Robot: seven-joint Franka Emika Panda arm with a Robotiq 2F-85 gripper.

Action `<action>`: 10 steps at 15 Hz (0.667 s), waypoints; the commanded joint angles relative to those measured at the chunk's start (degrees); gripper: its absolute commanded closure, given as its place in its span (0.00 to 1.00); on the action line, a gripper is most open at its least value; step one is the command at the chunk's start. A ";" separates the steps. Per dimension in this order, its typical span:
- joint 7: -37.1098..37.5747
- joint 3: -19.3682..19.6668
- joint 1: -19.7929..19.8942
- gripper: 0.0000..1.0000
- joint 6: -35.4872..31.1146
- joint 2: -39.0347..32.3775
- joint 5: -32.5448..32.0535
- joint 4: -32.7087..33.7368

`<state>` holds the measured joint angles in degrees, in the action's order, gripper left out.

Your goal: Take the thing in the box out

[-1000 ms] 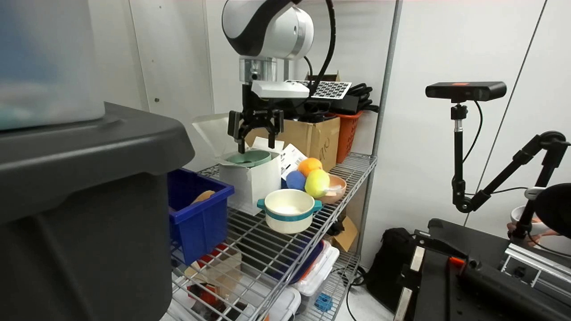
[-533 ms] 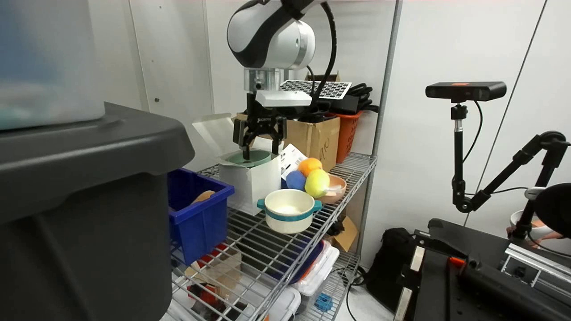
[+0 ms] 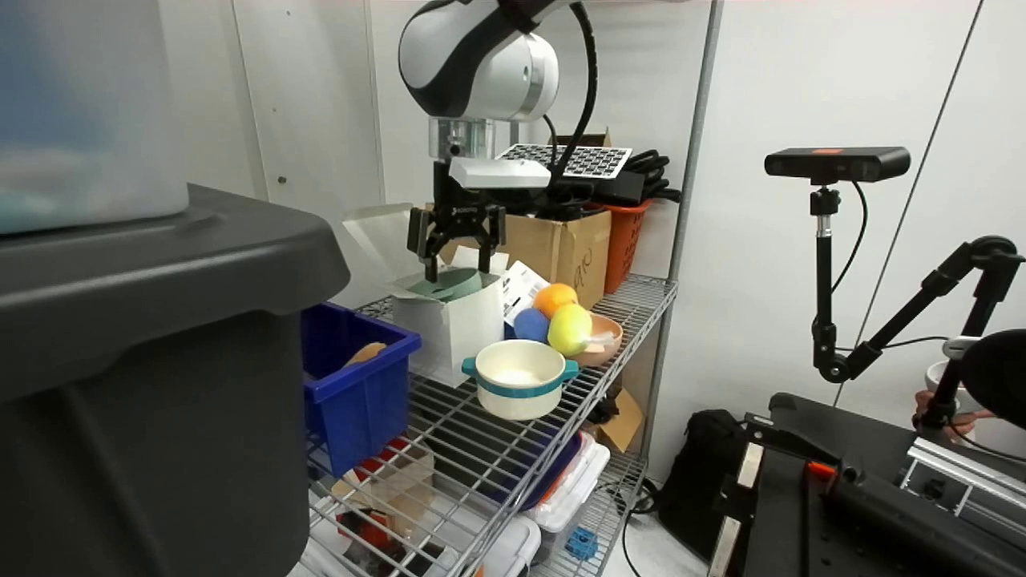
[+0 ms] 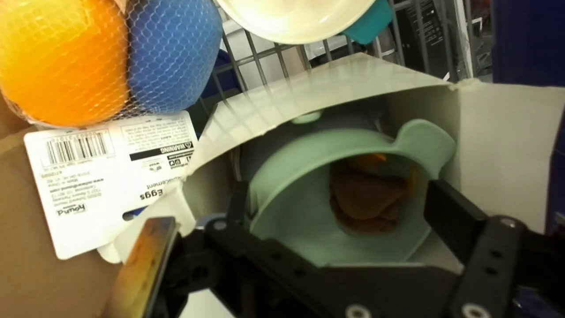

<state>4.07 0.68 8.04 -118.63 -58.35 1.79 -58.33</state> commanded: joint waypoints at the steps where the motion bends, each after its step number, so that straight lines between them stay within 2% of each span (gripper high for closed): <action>1: -0.83 -0.89 -0.05 0.00 1.16 0.00 2.04 3.03; 10: -1.04 -1.60 0.15 0.00 0.46 -2.62 2.88 5.82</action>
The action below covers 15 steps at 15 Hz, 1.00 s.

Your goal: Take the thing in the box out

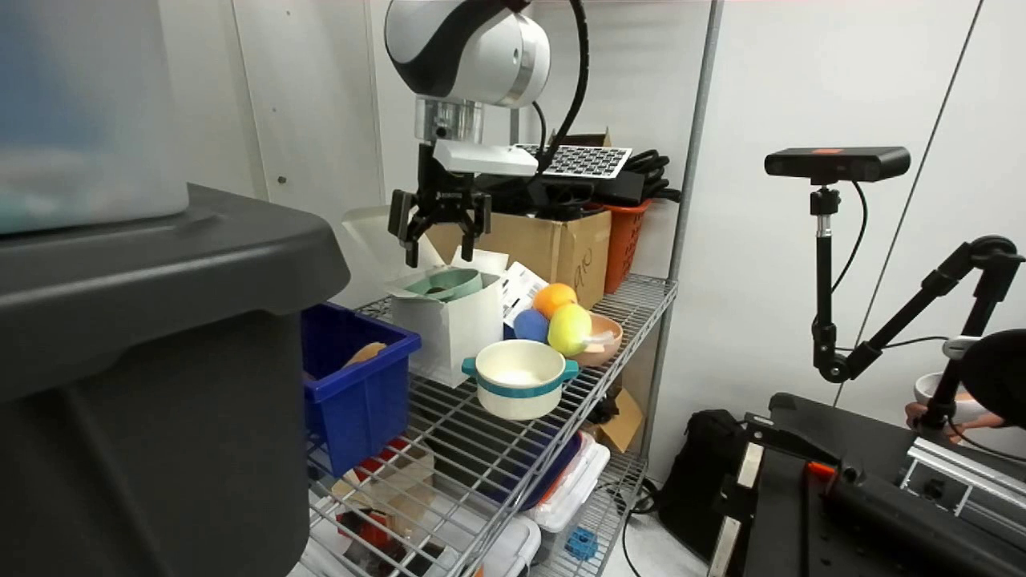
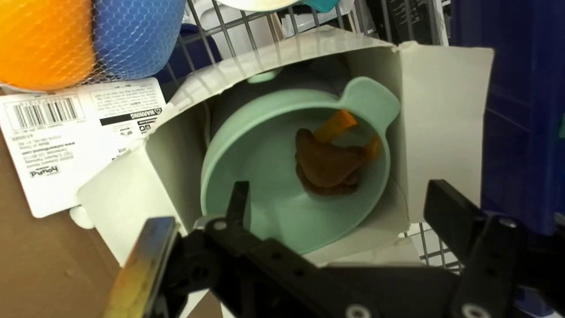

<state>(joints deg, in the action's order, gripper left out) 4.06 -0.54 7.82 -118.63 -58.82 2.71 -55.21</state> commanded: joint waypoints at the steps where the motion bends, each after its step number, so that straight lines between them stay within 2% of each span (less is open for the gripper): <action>1: -1.54 -0.52 0.53 0.00 0.14 -2.59 2.06 2.87; 15: -1.75 0.25 1.72 0.01 0.71 -8.81 1.39 8.45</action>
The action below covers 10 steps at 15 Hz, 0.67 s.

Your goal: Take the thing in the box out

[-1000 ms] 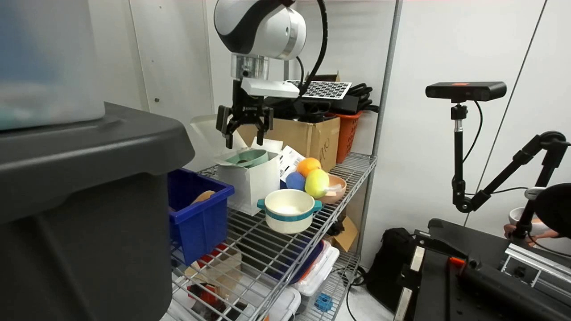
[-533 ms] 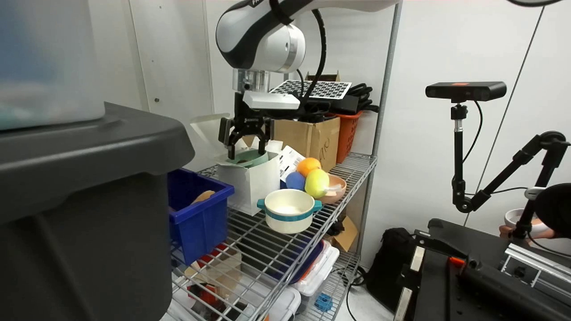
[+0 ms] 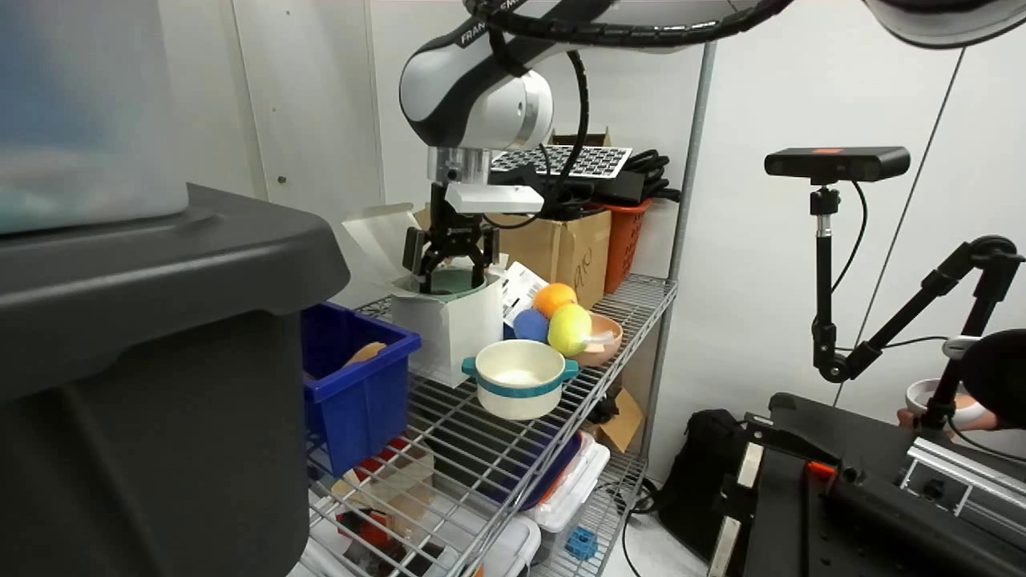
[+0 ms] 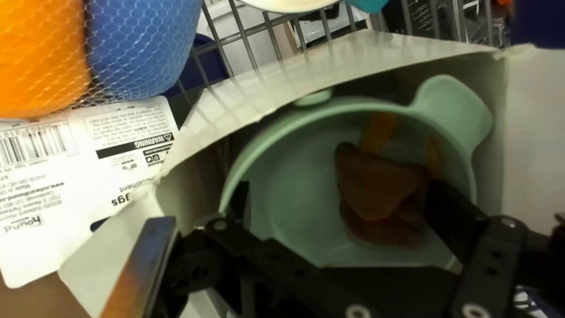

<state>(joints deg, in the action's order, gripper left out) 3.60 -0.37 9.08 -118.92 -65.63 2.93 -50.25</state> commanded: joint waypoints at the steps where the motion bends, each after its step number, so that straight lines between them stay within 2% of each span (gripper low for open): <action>1: -1.30 0.13 0.46 0.15 0.83 -2.33 1.09 3.65; 2: -1.21 0.22 0.41 0.25 0.64 -2.51 1.01 3.61; 3: -1.20 0.25 0.39 0.26 0.57 -2.73 0.98 3.71; 6: -0.82 -0.24 0.58 0.51 0.25 -2.55 0.28 3.12; 10: -0.50 0.00 0.42 0.79 0.04 -2.43 0.05 2.79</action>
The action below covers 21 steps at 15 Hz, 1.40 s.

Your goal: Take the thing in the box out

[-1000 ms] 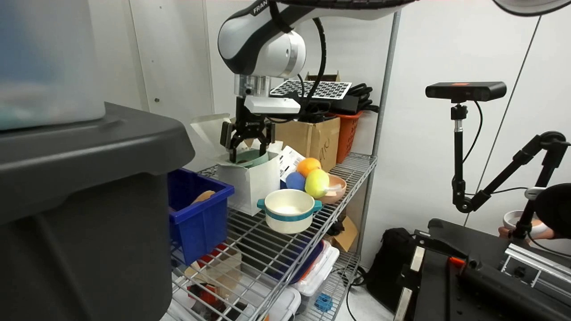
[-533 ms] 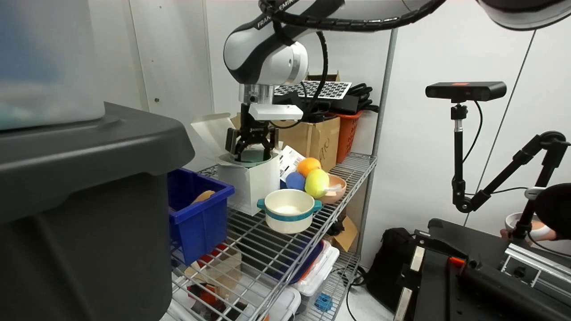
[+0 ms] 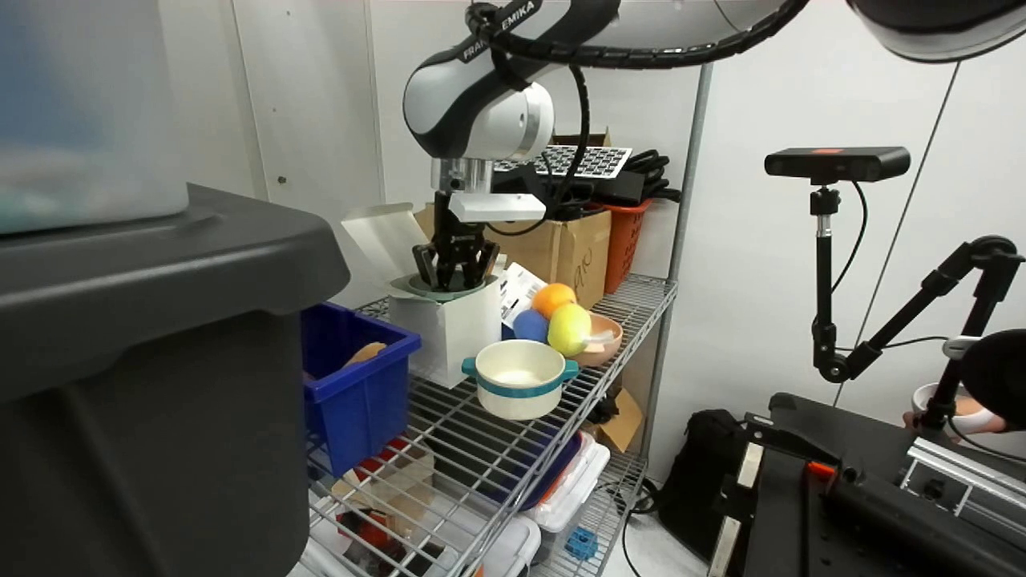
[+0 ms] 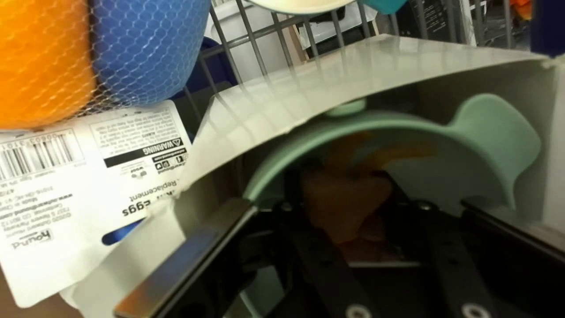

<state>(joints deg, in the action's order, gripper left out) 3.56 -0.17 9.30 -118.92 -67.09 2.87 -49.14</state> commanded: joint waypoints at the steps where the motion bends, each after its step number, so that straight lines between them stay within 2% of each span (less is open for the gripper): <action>1: -0.38 -0.15 0.18 0.87 -0.05 -0.90 0.11 1.59; 3: -0.22 -0.01 0.11 0.98 -0.22 -0.57 0.09 1.27; 4: -0.15 0.05 0.12 0.99 -0.27 -0.41 0.11 1.21; 5: -0.14 0.04 0.13 0.96 -0.32 -0.33 0.12 1.15; 15: -1.19 -0.88 0.30 0.96 -1.11 5.60 0.52 -2.70; 21: -0.95 -0.65 -0.33 0.96 -2.92 13.07 0.08 -12.27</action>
<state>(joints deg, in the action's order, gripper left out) 3.39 -0.53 9.03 -119.36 -59.86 2.85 -53.03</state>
